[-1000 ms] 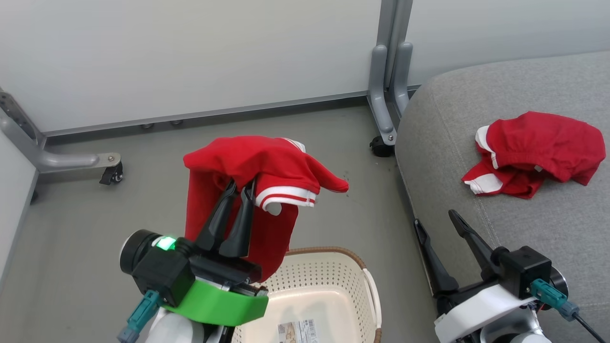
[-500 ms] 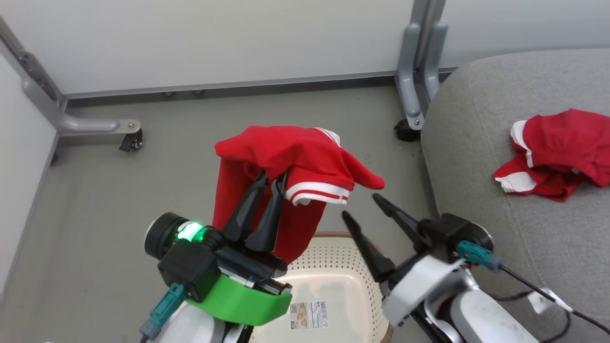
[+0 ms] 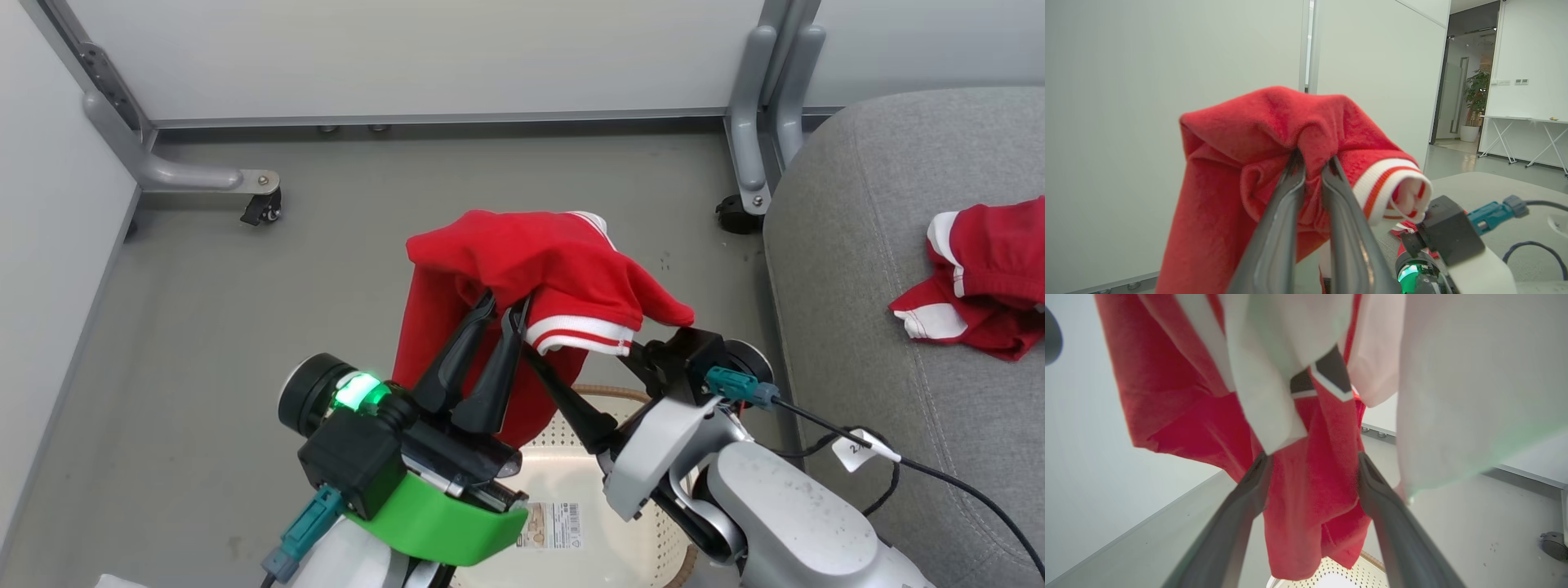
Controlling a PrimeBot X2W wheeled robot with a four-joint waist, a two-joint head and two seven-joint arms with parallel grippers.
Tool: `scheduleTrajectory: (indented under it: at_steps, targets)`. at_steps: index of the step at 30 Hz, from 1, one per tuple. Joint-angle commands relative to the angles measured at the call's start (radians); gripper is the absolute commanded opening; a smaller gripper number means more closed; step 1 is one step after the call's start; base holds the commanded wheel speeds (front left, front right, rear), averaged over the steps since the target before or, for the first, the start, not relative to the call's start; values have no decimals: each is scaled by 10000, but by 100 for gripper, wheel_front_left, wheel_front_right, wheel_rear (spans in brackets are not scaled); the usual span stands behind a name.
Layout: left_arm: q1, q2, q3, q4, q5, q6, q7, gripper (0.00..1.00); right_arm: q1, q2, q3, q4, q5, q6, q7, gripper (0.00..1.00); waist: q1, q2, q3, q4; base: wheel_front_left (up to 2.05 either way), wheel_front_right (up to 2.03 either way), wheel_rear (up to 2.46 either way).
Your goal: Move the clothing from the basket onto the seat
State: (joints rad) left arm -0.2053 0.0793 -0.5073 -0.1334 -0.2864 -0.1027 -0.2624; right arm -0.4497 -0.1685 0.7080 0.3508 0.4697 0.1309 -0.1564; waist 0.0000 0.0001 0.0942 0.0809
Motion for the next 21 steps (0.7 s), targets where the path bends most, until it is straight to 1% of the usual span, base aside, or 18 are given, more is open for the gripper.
scheduleTrajectory:
  at_steps: [1, 3, 4, 5, 6, 7, 21]
  targets:
    - [-147, -18, 17, -73, 119, -40, -34, 0, -199, 40, 132, 140, 132, -1, -116, 100, 0, -1, 4, 5, 0, 0, 0]
    - [-106, -36, 22, -78, 104, -52, -34, 0, -425, 112, 401, 354, 328, -1, -243, 100, 0, -1, 1, -2, 0, 0, 0]
    - [-84, -46, 24, -72, 112, -59, -34, 0, -552, 143, 565, 464, 440, -1, -325, 95, 0, -1, -3, -11, 0, 0, 0]
    - [-70, -52, 26, -66, 123, -67, -34, 0, -633, 159, 657, 535, 511, -1, -384, 50, 0, -1, -4, -17, 0, 0, 0]
    - [-58, -59, 31, -62, 132, -76, -34, 0, -729, 161, 774, 606, 570, -1, -433, 33, 0, -1, -5, -27, 0, 0, 0]
    - [-48, -61, 34, -54, 138, -83, -34, 0, -783, 175, 866, 649, 644, -1, -499, 0, 0, -1, -8, -34, 0, 0, 0]
    - [54, -92, 138, 59, 160, -134, -34, 0, -1289, 105, 1580, 1076, 1232, -1, -960, 0, 0, -1, -65, -109, 0, 0, 0]
